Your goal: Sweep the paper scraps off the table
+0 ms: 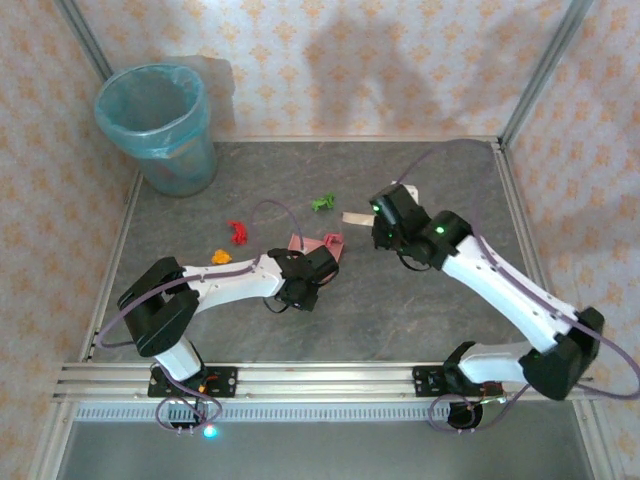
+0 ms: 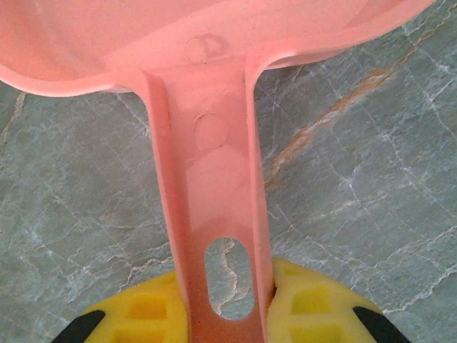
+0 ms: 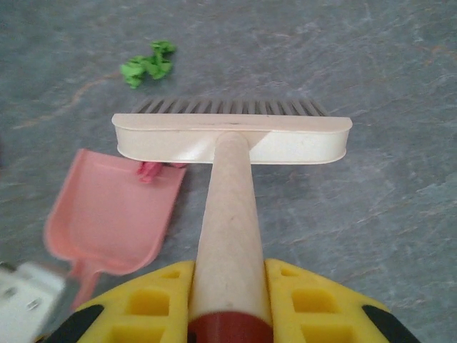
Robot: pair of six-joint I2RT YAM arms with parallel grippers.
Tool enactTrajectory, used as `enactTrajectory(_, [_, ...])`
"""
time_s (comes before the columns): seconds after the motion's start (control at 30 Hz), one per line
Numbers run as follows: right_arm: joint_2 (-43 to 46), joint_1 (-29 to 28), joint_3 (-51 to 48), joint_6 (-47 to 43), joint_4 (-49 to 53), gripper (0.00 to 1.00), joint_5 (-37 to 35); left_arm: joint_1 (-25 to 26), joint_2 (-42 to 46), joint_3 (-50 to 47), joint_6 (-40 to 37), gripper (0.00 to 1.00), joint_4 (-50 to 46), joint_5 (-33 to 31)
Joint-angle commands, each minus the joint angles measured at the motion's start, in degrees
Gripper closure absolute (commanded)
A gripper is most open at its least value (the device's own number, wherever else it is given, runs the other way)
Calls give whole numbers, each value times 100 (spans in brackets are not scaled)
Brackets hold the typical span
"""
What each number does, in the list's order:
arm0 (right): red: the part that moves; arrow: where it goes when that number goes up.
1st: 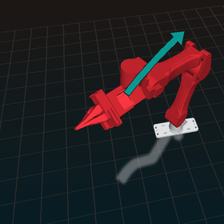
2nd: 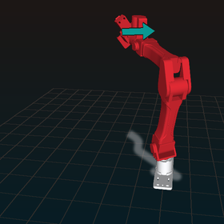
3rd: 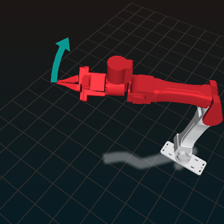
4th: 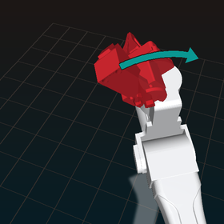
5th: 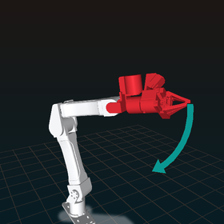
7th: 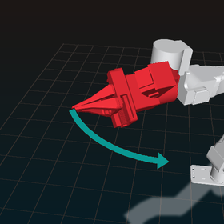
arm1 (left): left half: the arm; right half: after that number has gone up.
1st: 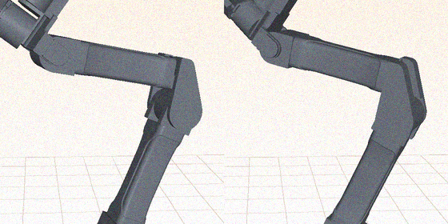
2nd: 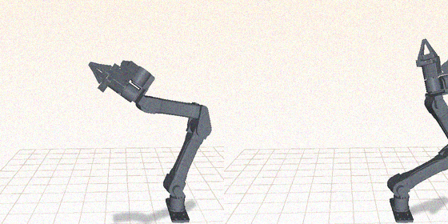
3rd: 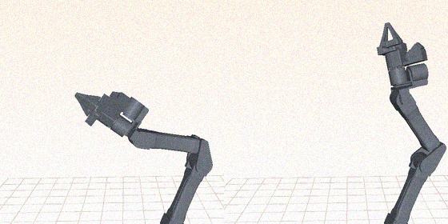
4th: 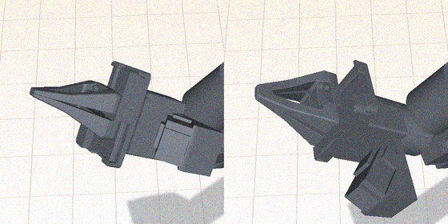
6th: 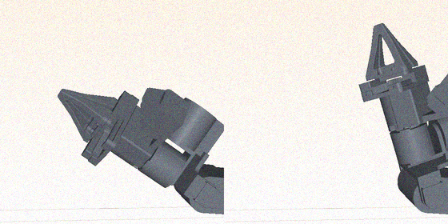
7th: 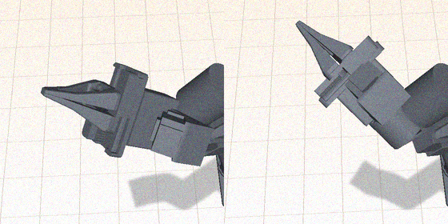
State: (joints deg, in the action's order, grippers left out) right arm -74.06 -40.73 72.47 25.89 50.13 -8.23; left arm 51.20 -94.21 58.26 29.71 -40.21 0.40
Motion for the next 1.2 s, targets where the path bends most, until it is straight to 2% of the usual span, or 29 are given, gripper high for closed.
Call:
enactTrajectory(0.0, [-618, 52, 402, -270, -88, 100, -669, -66, 75, -61, 39, 100, -93, -177])
enactTrajectory(0.17, [-1315, 48, 611, -544, -308, 100, -581, -66, 24, -44, 35, 100, -97, -176])
enactTrajectory(0.33, [-1445, 47, 548, -657, -345, 100, -331, -71, 22, -50, 37, 100, -119, -277])
enactTrajectory(0.43, [-1213, 5, 284, -701, -314, 100, -145, -73, -45, -26, 46, 100, -139, -302])
enactTrajectory(0.63, [-436, -143, -385, -920, -480, 100, 687, -75, -54, -16, 48, 100, -134, -335])
enactTrajectory(0.9, [293, -261, -611, -1143, -239, 100, 903, -118, 42, -55, 60, 100, -128, -422])
enactTrajectory(0.97, [446, -260, -562, -1088, -131, 100, 654, -140, 78, -74, 59, 100, -119, -434])
enactTrajectory(1.1, [388, -128, -135, -691, 205, 100, -421, -169, 114, -95, 61, 100, -128, -448])
enactTrajectory(1.17, [284, 80, 50, -576, 118, 100, -540, -174, 123, -96, 61, 100, -127, -452])
